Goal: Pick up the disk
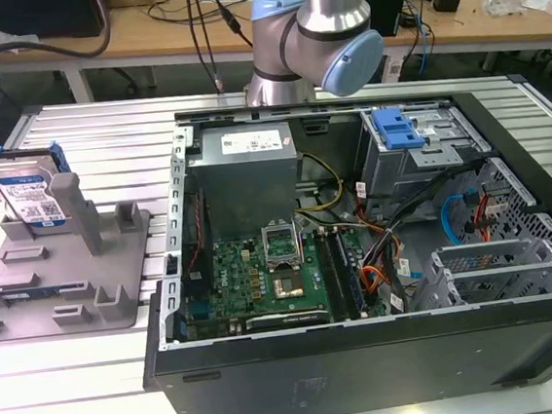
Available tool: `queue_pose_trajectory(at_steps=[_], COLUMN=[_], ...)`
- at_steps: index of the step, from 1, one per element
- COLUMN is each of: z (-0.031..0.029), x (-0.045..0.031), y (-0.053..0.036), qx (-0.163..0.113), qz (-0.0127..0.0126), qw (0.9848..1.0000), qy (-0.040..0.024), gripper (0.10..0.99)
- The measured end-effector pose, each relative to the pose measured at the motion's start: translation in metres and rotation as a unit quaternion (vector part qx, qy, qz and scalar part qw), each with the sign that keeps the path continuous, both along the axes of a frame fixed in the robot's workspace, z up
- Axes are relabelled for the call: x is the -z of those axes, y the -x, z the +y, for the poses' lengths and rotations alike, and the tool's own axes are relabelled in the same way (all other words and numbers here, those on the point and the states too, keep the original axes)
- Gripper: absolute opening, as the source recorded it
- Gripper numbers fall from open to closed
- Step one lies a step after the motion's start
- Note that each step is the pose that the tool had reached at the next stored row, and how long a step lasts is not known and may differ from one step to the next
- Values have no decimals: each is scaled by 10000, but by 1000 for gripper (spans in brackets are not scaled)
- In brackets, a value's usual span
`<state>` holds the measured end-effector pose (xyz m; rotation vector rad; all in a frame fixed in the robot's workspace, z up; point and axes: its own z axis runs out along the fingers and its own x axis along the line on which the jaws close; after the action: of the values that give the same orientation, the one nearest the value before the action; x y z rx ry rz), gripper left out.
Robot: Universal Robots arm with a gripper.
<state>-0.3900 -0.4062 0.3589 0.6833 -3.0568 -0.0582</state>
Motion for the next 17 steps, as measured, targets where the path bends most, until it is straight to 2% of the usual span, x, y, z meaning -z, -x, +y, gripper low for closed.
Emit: queue_pose_trajectory(at_steps=[2,5,9,11,12,14,15,16,17], z=[0,0,0,0,0,0,-1,0,0], x=[4,9,15,18,20,22,23,25,26], y=[0,0,0,0,0,0,0,0,0], qx=[-199,-559,-966,-1159,-1340,-1551,-1674,-1854,-1958], qz=[0,0,0,0,0,0,0,0,0], qw=[9998,9984,9953,9933,9910,9879,9859,9827,9806], qy=[0,0,-1,-1,-1,0,-1,-1,0], gripper=[106,106,106,106,106,106,106,106,106])
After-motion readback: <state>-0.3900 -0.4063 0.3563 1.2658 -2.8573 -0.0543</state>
